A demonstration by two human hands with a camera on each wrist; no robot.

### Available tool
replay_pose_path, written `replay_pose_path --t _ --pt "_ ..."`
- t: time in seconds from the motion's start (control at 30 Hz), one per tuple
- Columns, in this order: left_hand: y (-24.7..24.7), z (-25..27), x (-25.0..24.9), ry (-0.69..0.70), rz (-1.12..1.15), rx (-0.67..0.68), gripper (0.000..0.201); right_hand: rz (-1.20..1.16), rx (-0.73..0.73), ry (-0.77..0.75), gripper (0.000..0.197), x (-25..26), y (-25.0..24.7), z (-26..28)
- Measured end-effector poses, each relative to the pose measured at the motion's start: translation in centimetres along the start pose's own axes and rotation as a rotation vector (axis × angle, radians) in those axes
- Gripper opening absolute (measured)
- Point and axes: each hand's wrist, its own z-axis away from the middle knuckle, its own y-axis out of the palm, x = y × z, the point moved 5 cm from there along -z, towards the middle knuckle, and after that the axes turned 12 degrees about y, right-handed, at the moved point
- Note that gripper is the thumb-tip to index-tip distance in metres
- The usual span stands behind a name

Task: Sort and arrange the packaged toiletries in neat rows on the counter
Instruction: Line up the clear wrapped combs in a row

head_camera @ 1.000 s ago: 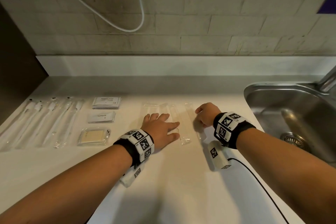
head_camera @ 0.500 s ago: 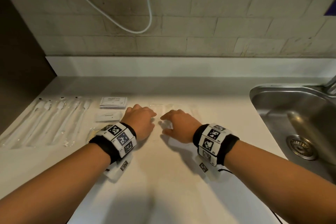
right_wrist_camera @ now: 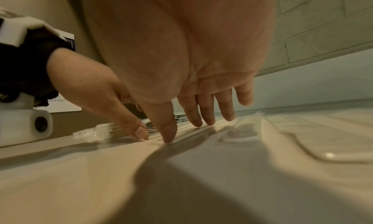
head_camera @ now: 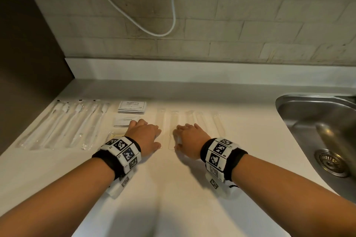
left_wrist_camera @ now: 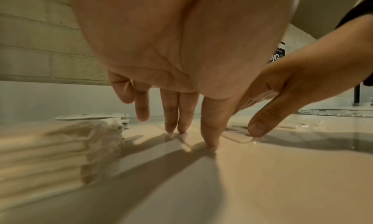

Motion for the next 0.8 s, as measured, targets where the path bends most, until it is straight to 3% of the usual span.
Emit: replay_pose_path --t 0.8 --pt "0.53 -0.18 0.59 0.011 0.035 -0.009 0.042 -0.067 0.038 0.015 0.037 0.31 -0.05 -0.19"
